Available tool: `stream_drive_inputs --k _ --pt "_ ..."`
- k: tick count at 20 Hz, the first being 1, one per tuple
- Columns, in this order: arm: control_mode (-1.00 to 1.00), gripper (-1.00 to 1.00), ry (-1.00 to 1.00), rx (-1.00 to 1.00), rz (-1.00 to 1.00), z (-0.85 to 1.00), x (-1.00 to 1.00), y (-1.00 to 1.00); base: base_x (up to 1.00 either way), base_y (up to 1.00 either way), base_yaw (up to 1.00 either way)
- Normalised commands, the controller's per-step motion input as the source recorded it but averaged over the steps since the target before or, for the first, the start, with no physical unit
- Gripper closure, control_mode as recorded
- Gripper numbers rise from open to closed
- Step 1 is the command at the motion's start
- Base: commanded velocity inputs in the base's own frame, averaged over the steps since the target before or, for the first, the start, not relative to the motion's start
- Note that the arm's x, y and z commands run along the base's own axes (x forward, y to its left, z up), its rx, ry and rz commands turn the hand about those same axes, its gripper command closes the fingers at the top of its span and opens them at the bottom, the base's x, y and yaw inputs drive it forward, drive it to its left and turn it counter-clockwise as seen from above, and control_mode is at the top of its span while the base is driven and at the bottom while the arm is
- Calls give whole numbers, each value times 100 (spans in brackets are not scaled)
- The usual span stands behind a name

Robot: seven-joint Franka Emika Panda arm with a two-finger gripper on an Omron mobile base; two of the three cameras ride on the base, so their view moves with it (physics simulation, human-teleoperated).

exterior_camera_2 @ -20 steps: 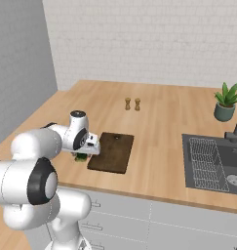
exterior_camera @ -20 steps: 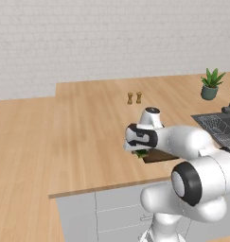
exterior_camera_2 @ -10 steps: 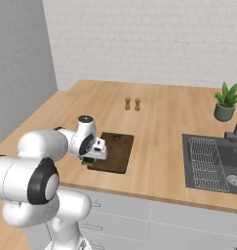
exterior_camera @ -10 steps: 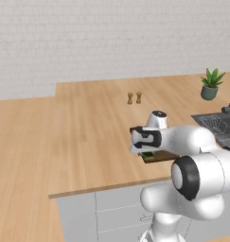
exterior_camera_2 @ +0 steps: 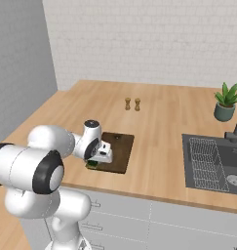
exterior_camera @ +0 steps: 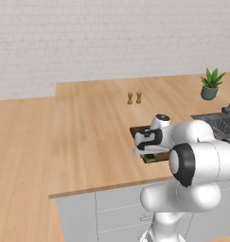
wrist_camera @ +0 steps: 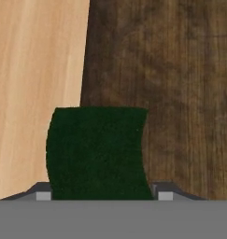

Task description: Pick up the sponge from the counter and clean the cutting board by briefly scrubbing or pressing down on the cutting board. Once finished, release the sponge.

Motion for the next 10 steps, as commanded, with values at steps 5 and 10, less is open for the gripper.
stream_drive_inputs --k 5,10 --pt "-100 100 0 0 0 -6 29 -22 0 0 0" --pt "-100 100 1 0 -1 -7 31 -7 0 0 0"
